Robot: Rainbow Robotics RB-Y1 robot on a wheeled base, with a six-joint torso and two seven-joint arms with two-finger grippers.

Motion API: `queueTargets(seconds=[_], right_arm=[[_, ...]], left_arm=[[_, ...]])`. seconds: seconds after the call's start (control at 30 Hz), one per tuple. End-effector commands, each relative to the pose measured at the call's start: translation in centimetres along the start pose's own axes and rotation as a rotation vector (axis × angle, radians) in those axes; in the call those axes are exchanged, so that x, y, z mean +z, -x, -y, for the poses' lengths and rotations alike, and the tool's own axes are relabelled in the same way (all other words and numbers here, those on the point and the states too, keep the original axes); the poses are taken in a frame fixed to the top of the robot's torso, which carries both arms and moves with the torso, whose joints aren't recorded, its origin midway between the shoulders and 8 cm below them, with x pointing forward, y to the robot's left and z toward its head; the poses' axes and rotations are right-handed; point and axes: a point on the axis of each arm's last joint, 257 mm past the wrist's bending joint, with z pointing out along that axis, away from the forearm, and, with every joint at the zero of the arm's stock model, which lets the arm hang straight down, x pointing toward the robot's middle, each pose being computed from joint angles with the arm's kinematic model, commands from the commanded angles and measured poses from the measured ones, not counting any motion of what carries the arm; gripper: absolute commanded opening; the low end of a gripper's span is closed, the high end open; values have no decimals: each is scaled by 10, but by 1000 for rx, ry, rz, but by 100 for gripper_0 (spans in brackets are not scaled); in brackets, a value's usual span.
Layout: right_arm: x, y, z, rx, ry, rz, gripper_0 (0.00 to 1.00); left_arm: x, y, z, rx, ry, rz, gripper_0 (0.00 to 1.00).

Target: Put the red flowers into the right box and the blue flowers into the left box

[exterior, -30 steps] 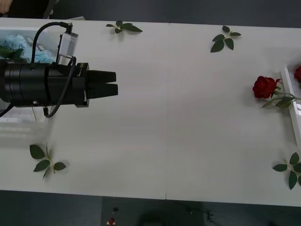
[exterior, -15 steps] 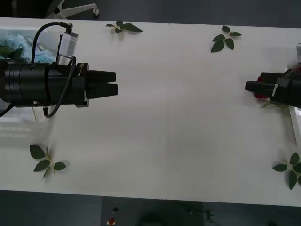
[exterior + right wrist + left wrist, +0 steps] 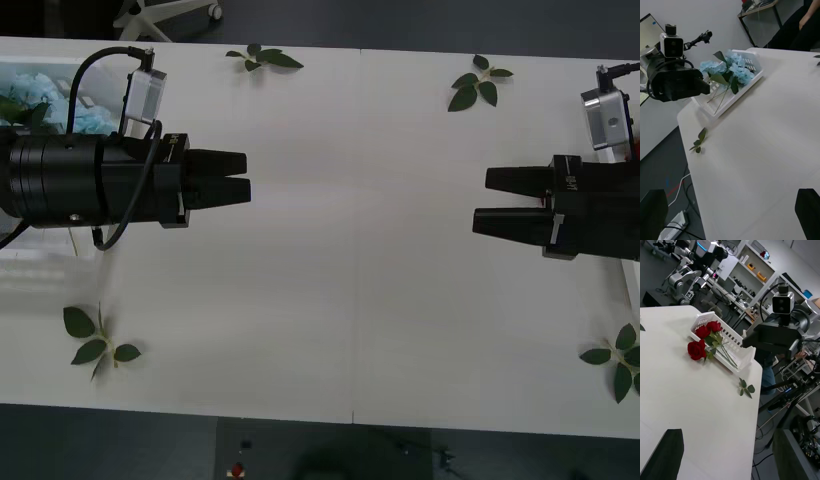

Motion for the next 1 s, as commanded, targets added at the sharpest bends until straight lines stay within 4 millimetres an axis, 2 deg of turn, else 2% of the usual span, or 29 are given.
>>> queueTargets(seconds=[0.03,0.4,0.6,1.0], right_arm=[[4,23,-21,-51,67,30,100],[13,45,-46,-116,188,52,100],[16,53,-51,-125,209,74,100],[17,53,-60,-122,242,83,100]], left_arm=[[-7,17,-2,43,16,5,68],[-7,17,-2,43,16,5,68],[-7,17,-2,43,16,5,69],[-7,17,-2,43,16,5,69]])
